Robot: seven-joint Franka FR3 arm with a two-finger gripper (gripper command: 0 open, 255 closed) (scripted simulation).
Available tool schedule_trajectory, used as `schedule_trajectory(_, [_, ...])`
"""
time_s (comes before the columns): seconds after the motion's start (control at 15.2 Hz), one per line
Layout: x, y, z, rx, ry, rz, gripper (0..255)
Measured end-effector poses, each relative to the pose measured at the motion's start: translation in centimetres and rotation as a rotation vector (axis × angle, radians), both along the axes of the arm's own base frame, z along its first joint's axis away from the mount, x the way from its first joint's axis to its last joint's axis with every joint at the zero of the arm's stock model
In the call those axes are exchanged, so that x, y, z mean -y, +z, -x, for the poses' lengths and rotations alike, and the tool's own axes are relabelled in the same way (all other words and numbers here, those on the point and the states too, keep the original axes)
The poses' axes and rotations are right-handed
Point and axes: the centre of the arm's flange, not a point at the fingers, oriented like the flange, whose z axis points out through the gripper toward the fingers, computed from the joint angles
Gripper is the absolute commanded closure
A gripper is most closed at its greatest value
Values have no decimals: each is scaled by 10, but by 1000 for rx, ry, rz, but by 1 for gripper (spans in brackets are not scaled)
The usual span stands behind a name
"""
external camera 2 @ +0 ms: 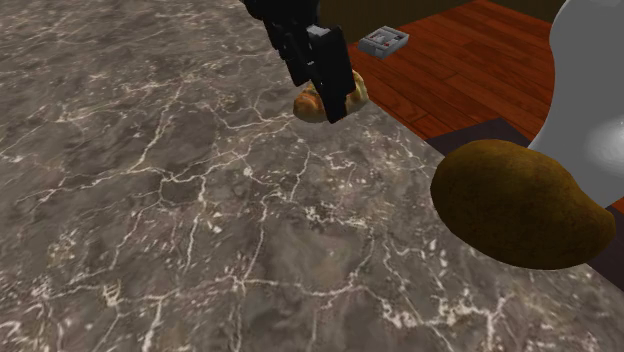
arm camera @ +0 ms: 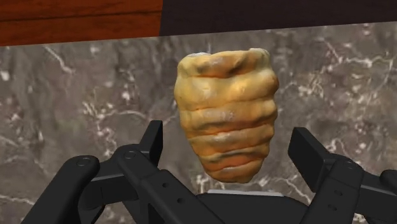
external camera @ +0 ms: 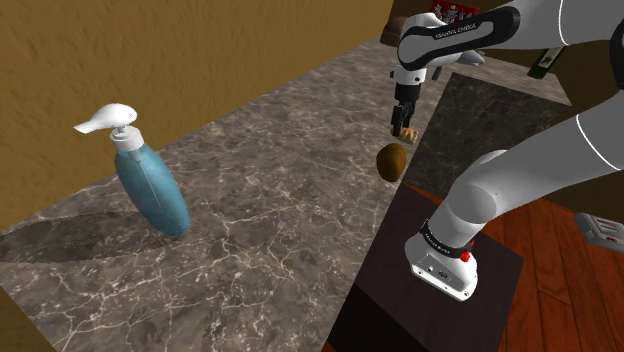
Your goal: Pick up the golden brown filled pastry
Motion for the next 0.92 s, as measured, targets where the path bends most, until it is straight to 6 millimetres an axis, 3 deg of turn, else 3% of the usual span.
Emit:
schedule_trajectory(0.66, [0, -1, 0, 1, 0, 0, 255])
schedule_trajectory(0.92, [0, 15, -1, 1, 0, 0, 255])
